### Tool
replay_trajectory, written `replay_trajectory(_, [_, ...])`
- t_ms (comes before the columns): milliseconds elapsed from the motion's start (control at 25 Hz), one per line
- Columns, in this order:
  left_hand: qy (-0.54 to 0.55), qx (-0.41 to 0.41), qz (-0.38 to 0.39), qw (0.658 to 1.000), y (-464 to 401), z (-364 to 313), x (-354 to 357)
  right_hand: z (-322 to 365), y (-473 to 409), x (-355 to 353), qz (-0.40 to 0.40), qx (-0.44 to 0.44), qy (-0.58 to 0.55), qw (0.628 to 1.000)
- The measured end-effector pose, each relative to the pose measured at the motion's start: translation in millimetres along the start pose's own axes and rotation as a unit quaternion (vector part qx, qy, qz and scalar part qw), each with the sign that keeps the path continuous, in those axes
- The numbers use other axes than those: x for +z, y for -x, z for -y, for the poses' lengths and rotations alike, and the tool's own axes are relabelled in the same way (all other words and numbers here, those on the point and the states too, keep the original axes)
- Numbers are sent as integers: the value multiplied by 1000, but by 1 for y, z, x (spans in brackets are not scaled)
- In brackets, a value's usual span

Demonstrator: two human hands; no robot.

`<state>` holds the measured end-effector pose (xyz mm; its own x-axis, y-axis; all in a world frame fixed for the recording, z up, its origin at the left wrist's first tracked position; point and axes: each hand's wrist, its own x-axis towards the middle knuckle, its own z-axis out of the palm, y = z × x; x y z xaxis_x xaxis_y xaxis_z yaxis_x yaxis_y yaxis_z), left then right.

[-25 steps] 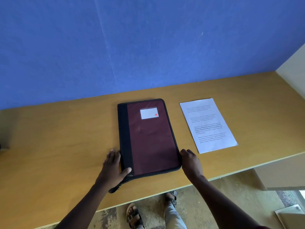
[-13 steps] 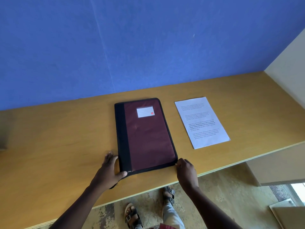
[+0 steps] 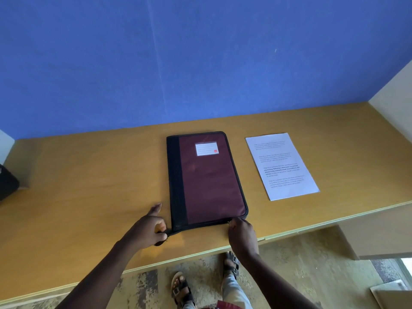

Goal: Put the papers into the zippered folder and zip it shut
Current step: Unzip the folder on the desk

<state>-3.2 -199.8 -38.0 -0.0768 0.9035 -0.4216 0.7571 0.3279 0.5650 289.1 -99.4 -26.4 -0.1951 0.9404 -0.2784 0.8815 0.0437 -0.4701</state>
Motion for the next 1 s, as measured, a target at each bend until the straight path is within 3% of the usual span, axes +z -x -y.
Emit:
replay_trajectory(520, [6, 1, -19, 1000, 4, -4, 2, 42, 18, 22, 33, -19, 9, 999])
replay_trajectory(1000, [-5, 7, -2, 1000, 2, 5, 0, 93, 32, 54, 113, -96, 15, 989])
